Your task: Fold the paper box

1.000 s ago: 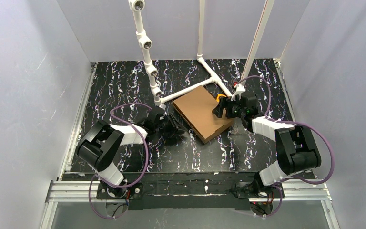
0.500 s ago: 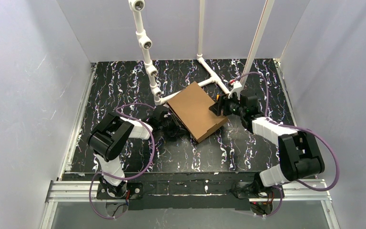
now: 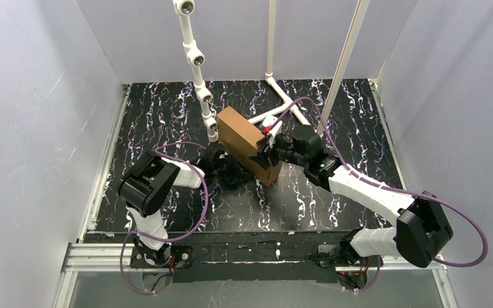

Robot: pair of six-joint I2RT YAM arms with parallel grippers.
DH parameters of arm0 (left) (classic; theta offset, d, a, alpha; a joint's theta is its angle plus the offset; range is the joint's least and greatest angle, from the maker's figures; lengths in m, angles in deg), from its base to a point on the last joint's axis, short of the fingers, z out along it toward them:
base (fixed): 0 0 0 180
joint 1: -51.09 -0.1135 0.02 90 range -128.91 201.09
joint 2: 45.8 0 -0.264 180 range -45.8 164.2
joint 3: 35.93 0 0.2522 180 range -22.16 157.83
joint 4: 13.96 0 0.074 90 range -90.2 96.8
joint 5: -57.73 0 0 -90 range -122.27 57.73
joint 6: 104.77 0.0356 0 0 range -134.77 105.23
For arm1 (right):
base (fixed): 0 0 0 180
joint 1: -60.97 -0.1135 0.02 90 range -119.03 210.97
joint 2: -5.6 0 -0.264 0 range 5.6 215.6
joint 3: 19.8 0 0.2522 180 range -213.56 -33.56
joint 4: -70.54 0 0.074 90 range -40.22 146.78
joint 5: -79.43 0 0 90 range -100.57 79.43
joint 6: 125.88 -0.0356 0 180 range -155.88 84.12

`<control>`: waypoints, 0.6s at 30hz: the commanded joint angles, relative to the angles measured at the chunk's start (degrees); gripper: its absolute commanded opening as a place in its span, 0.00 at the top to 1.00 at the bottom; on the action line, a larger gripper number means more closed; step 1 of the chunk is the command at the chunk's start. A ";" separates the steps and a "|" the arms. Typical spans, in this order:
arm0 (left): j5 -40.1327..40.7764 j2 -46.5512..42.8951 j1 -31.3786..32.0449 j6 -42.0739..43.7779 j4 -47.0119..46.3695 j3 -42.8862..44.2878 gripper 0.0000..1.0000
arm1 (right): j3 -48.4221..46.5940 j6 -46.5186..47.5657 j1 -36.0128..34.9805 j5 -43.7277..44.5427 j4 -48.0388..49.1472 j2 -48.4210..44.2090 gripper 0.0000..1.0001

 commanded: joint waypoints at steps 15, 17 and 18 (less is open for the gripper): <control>-1.31 -19.89 -8.57 2.70 6.48 -18.64 0.82 | 0.91 15.13 -14.15 3.90 -16.51 5.49 0.36; -2.18 -20.97 -9.18 2.93 6.71 -19.24 0.82 | 0.76 15.66 -15.52 4.36 -17.06 6.00 0.36; -2.55 -21.54 -9.53 3.28 6.86 -19.47 0.82 | 0.68 15.94 -16.06 4.61 -17.39 6.20 0.36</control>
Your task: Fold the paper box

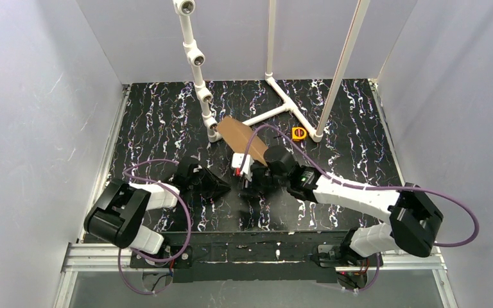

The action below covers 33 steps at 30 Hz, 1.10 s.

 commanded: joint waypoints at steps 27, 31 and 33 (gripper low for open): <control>3.14 -53.94 -5.77 33.05 48.76 16.69 0.02 | -4.83 -4.66 46.12 -13.81 -29.74 -19.89 0.02; 8.58 -56.63 -5.81 37.40 60.09 25.76 0.02 | -9.46 -15.68 53.32 -0.29 -33.79 -22.11 0.02; 10.77 -57.16 -5.82 39.32 64.37 29.99 0.02 | -12.70 -13.80 53.35 0.69 -37.10 -24.02 0.01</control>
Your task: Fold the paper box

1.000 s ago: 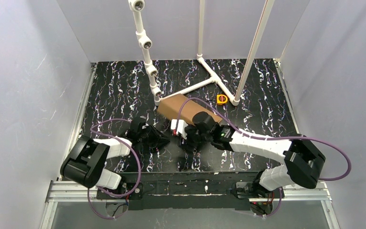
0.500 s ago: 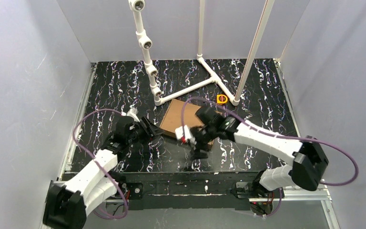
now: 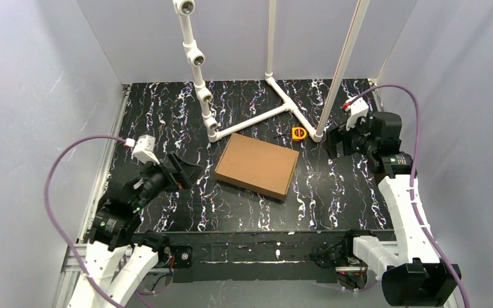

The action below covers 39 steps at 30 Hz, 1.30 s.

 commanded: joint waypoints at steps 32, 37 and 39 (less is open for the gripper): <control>3.66 -1.95 -0.39 5.40 19.54 17.37 0.02 | -20.80 -8.11 12.79 -5.73 -17.91 -6.10 0.01; 3.20 2.13 -0.35 6.96 15.97 18.00 0.02 | -22.06 -6.68 14.49 -9.11 -17.32 -3.31 0.02; 3.23 3.77 -0.39 8.21 14.63 18.31 0.02 | -22.01 -6.56 14.94 -9.34 -16.76 -2.87 0.02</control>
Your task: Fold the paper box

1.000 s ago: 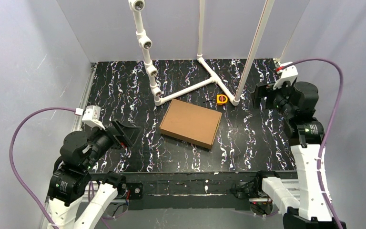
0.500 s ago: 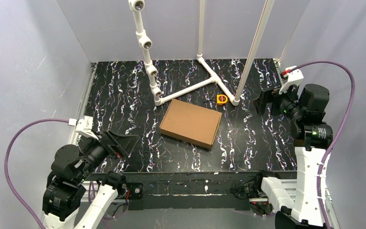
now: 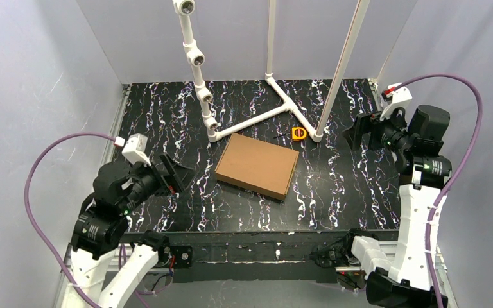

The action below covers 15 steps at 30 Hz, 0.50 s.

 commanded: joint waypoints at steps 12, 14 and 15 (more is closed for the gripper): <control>1.45 10.19 -0.35 11.57 -0.18 8.29 0.02 | -2.78 -0.33 7.93 -3.35 1.09 0.46 0.02; 2.19 10.85 -0.35 13.57 1.14 10.03 0.02 | -3.26 -0.54 9.12 -4.01 1.05 0.59 0.02; 2.55 11.13 -0.30 14.46 1.60 10.42 0.02 | -3.54 -0.61 9.71 -4.37 1.00 0.61 0.02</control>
